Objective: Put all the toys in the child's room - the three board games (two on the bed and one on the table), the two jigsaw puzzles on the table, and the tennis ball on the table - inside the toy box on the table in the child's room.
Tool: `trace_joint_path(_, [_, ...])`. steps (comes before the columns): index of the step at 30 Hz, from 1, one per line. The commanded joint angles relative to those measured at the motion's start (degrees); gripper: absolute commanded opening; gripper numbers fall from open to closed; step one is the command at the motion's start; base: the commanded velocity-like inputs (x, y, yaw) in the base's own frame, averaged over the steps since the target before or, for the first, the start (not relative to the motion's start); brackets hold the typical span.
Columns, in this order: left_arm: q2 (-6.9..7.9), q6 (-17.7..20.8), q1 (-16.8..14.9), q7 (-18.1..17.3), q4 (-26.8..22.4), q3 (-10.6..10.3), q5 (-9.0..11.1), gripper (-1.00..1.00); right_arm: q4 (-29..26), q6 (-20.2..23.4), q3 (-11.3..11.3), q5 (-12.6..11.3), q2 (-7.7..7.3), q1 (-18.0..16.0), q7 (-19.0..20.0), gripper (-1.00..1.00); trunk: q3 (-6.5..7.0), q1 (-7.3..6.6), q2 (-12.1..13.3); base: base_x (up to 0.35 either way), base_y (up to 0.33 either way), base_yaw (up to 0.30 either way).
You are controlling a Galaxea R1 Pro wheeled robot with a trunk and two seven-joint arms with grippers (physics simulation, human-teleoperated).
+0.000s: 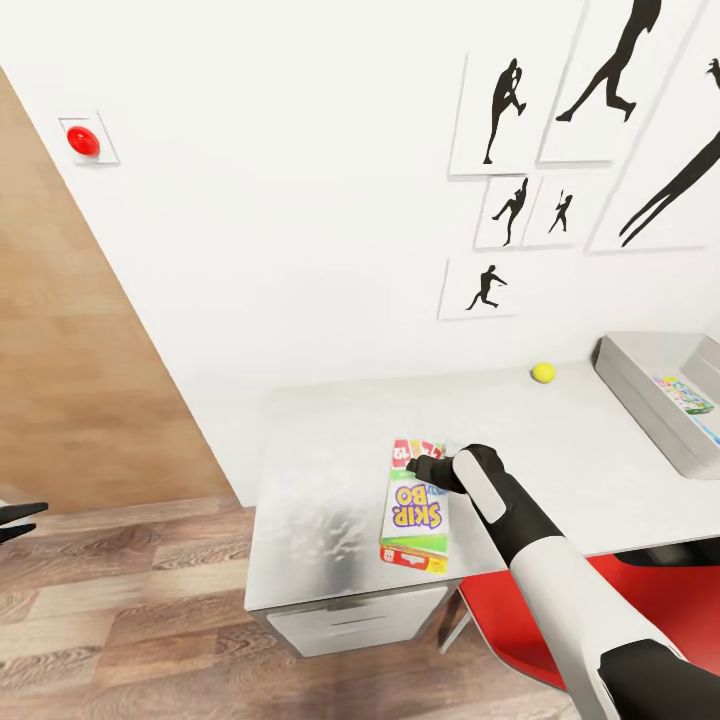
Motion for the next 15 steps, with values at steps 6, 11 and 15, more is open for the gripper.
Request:
trace_joint_path(6, [-3.71, 0.33, -0.2, -0.43, -0.12, 0.32, -0.56, 1.0, -0.1, 0.04, 0.18, -0.6, -0.04, -0.05, -0.58, 1.0, -0.07, 0.02, -0.07, 0.0, 0.0, 0.0])
trace_joint_path(11, [-10.3, 0.39, -0.98, -0.43, -0.9, 0.21, -0.71, 1.0, -0.16, 0.04, 0.21, -0.6, 0.01, -0.05, -0.58, 1.0, -0.07, 0.02, -0.07, 0.0, 0.0, 0.0])
trace_joint_path(15, [-16.09, 1.0, -1.23, -0.43, -5.96, 0.22, -0.79, 1.0, -0.28, 0.04, 0.21, -0.53, 0.0, -0.05, -0.58, 1.0, -0.07, 0.02, -0.07, 0.0, 0.0, 0.0])
